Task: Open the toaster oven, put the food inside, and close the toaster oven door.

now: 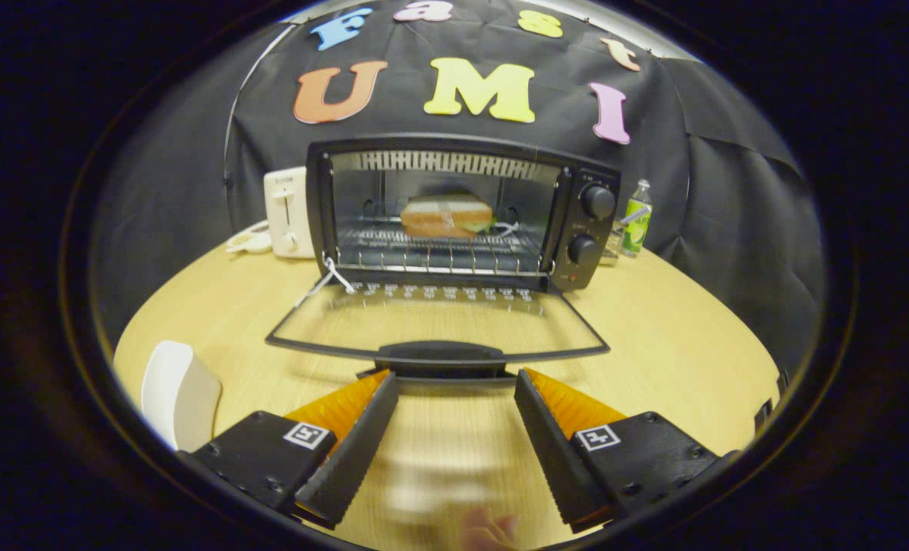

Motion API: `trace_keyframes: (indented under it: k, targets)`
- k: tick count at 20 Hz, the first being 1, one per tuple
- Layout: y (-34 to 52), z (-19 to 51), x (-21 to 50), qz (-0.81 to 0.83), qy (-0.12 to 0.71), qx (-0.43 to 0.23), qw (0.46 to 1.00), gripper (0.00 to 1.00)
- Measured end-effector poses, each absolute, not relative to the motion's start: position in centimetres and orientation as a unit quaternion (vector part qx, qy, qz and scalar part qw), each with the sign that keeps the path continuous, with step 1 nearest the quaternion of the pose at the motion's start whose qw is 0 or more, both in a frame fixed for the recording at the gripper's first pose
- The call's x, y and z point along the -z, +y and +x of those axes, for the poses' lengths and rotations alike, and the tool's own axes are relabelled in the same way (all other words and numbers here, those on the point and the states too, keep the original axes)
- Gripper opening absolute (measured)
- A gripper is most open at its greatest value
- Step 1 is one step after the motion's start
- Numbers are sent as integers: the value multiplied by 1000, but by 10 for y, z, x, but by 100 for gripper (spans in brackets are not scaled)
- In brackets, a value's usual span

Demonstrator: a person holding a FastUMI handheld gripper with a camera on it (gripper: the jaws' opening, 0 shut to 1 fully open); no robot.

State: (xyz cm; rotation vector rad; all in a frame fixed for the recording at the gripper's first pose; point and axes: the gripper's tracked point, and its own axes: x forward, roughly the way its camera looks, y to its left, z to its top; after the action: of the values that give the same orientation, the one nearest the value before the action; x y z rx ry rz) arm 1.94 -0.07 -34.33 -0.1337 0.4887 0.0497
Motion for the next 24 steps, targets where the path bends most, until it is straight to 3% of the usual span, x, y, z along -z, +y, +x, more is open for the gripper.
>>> trace_keyframes:
  k: [8, 24]
  targets:
    - [6, 24, 334, -47, 222, -34, 973, 100]
    - [14, 30, 279, -20, 39, -48, 998, 99]
